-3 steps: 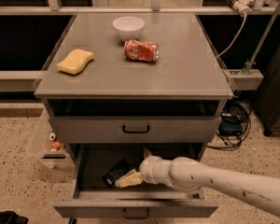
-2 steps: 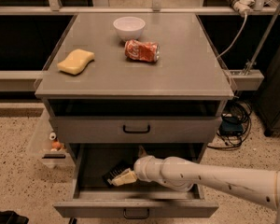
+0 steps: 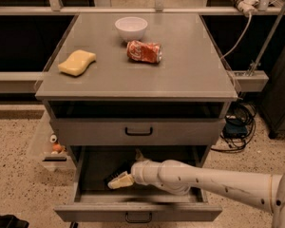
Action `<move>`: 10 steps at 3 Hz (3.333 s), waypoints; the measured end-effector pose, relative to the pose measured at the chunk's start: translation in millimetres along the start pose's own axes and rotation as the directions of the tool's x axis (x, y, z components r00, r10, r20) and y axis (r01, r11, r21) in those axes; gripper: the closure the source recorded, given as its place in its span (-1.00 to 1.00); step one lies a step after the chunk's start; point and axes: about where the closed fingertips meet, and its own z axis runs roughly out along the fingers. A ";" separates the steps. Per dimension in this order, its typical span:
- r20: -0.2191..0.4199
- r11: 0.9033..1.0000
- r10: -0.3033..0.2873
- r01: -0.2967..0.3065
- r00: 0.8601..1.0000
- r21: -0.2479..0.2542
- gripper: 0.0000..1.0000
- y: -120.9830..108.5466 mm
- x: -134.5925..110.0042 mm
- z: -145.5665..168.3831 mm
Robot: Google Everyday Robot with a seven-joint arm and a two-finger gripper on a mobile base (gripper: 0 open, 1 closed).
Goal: Pick rxbar chocolate from middle drawer and place on counter
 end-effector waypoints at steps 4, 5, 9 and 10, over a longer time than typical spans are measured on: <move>0.066 0.985 -0.013 0.024 0.998 -0.172 -1.00 62.1 -6.7 67.7; 0.023 0.990 -0.042 0.045 0.999 -0.133 -1.00 32.0 15.5 39.2; 0.076 0.988 0.017 -0.005 0.997 -0.151 -1.00 34.9 24.7 73.9; 0.072 0.985 0.032 -0.019 0.997 -0.170 -1.00 43.5 26.8 96.9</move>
Offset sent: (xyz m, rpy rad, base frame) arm -0.0164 0.1160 -0.0181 0.1534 0.0328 0.1406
